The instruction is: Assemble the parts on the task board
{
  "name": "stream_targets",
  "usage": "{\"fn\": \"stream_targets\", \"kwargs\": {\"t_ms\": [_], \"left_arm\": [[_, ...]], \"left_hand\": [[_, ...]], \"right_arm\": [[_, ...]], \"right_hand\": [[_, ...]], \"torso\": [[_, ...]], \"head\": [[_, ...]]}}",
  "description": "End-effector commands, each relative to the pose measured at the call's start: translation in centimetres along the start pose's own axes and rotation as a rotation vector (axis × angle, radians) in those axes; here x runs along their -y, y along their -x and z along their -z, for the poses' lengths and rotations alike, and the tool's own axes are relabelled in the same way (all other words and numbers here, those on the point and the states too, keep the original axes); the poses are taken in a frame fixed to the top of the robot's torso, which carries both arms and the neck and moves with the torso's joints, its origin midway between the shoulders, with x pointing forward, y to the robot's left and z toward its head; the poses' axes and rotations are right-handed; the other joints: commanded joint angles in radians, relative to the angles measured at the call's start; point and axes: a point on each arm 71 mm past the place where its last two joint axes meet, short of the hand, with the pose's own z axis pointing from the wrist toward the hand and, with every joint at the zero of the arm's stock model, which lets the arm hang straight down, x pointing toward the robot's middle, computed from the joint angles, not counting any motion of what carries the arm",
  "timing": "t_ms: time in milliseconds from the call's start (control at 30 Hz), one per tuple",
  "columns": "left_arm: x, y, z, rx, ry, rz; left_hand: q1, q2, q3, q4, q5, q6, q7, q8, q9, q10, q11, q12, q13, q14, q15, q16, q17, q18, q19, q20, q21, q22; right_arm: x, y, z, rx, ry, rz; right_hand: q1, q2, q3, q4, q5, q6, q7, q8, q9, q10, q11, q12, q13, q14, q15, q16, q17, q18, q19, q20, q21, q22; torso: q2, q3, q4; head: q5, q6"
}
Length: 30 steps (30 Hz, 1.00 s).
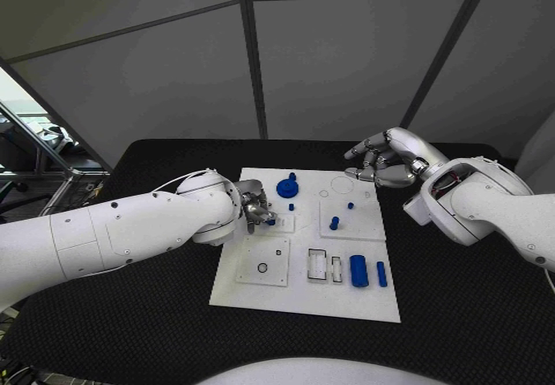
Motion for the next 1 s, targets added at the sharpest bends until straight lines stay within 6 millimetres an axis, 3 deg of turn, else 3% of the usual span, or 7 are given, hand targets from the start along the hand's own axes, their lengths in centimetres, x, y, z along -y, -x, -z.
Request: {"fn": "stream_targets", "kwargs": {"t_ms": [33, 333, 667, 833, 1000], "left_arm": [[-0.16, -0.29, -0.04, -0.025, 0.016, -0.021], [-0.01, -0.39, -0.17, -0.033, 0.016, -0.026], [0.22, -0.47, -0.41, -0.039, 0.017, -0.018], [0.35, -0.48, -0.56, -0.038, 0.018, -0.015], [0.53, -0.54, -0.71, -0.042, 0.016, -0.011]], "left_hand": [[0.002, 0.013, 0.068, -0.071, 0.004, 0.001, -0.005, 0.001, 0.001, 0.006, 0.000, 0.002, -0.001, 0.002, 0.000, -0.004, 0.001, -0.039, 0.075, -0.007, -0.007, 0.207], [-0.020, 0.012, 0.039, -0.063, 0.002, 0.010, -0.008, 0.000, 0.001, 0.008, -0.002, 0.004, 0.002, 0.003, 0.000, -0.005, 0.003, -0.039, 0.075, -0.007, -0.006, 0.208], [-0.117, 0.001, -0.208, 0.022, 0.002, 0.047, -0.012, -0.011, -0.001, 0.009, -0.003, 0.007, 0.003, 0.005, -0.001, -0.010, 0.009, -0.040, 0.078, -0.007, -0.004, 0.213], [-0.128, 0.008, -0.300, 0.057, 0.002, 0.054, -0.011, -0.014, 0.001, 0.009, -0.003, 0.009, 0.005, 0.005, -0.001, -0.013, 0.011, -0.040, 0.078, -0.008, -0.004, 0.214], [-0.117, 0.022, -0.350, 0.075, 0.004, 0.058, -0.013, -0.012, 0.005, 0.010, -0.004, 0.010, 0.006, 0.006, -0.002, -0.014, 0.013, -0.040, 0.079, -0.008, -0.004, 0.215]], "right_arm": [[-0.15, 0.03, -0.07, -0.003, 0.008, 0.004], [-0.16, 0.02, -0.09, -0.003, 0.008, 0.004], [-0.15, 0.05, -0.05, -0.001, 0.008, 0.004], [-0.22, 0.00, -0.08, -0.001, 0.007, 0.002], [-0.33, -0.09, -0.07, -0.004, 0.005, -0.005]], "right_hand": [[-0.005, -0.002, 0.002, 0.005, 0.006, 0.003, -0.001, 0.004, 0.000, 0.006, 0.002, 0.003, -0.001, 0.008, 0.000, -0.002, 0.000, 0.004, 0.004, 0.000, -0.003, 0.001], [-0.005, -0.002, 0.002, 0.005, 0.006, 0.003, -0.001, 0.004, 0.000, 0.006, 0.002, 0.003, -0.001, 0.008, 0.000, -0.002, 0.000, 0.004, 0.004, 0.000, -0.003, 0.001], [-0.003, -0.002, 0.002, 0.005, 0.006, 0.003, -0.001, 0.004, 0.000, 0.006, 0.002, 0.003, -0.002, 0.009, -0.001, -0.001, 0.001, 0.004, 0.006, 0.000, -0.003, 0.001], [-0.003, -0.002, 0.002, 0.005, 0.006, 0.003, -0.001, 0.004, 0.000, 0.006, 0.002, 0.003, -0.003, 0.009, -0.001, -0.002, 0.001, 0.004, 0.006, 0.000, -0.004, 0.001], [-0.005, -0.001, 0.002, 0.006, 0.006, 0.002, -0.001, 0.005, 0.000, 0.006, 0.002, 0.003, -0.003, 0.010, -0.001, -0.002, 0.001, 0.004, 0.006, 0.000, -0.004, 0.001]], "torso": [[0.000, 0.0001, 0.0001], [0.000, 0.0005, -0.0005], [0.001, 0.0009, 0.0000], [0.002, 0.0010, 0.0006], [0.000, 0.0000, 0.0014]], "head": [[-0.001, -0.001], [-0.001, 0.000], [-0.004, -0.002], [-0.005, -0.004], [-0.005, -0.006]]}}
